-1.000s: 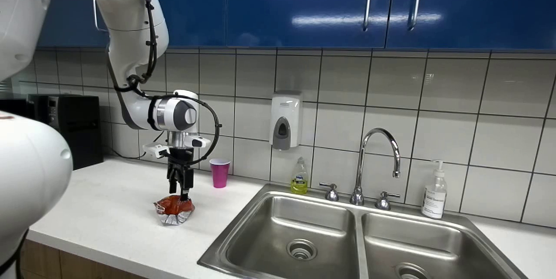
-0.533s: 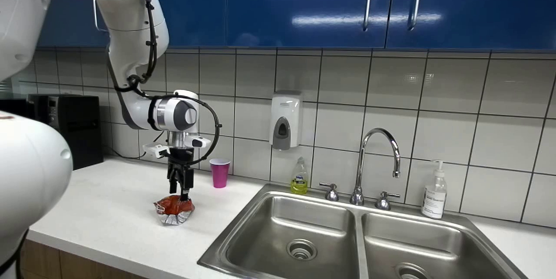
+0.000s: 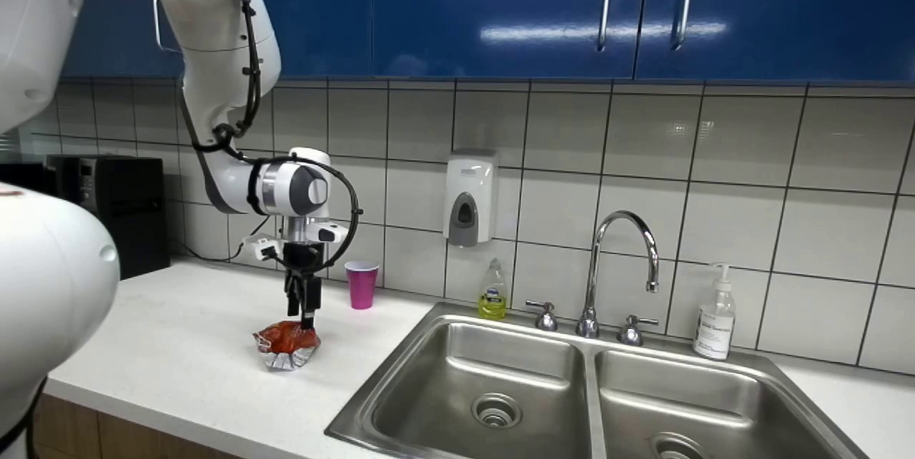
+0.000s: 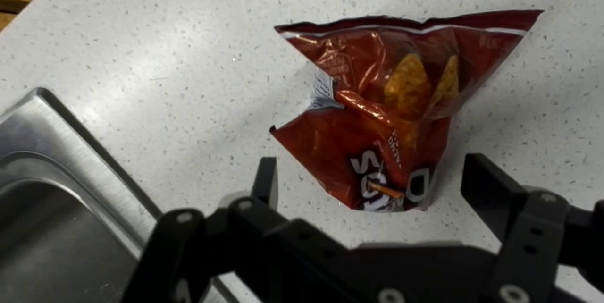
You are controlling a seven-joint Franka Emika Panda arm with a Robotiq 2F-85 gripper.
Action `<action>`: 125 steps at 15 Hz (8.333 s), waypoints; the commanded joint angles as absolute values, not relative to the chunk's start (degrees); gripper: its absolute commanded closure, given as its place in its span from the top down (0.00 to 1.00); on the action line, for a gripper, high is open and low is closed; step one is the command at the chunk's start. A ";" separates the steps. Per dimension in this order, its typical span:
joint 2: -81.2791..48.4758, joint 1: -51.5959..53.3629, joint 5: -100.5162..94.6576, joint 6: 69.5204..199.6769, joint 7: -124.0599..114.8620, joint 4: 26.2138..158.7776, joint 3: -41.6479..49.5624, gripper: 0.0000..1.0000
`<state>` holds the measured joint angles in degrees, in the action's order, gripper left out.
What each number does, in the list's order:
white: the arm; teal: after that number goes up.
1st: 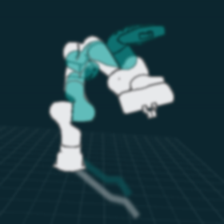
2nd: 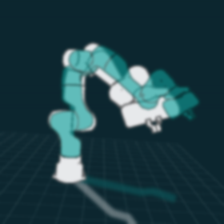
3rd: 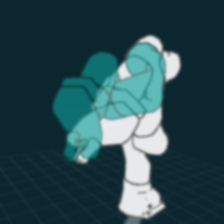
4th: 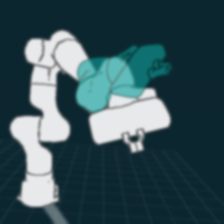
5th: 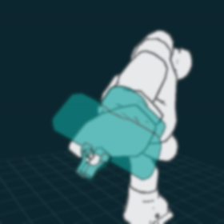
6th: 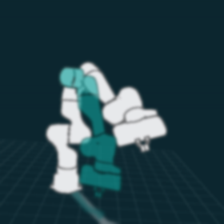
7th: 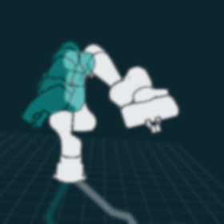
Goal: Put the red packet in the sink on the left.
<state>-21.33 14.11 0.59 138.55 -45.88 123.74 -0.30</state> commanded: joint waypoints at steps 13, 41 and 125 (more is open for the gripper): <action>-25.44 16.74 0.05 138.31 -54.92 120.65 -0.24 1.00; -23.83 16.74 -1.48 137.76 -53.98 118.04 -0.19 0.00; -47.02 -12.83 21.50 170.68 -20.72 116.37 3.04 0.63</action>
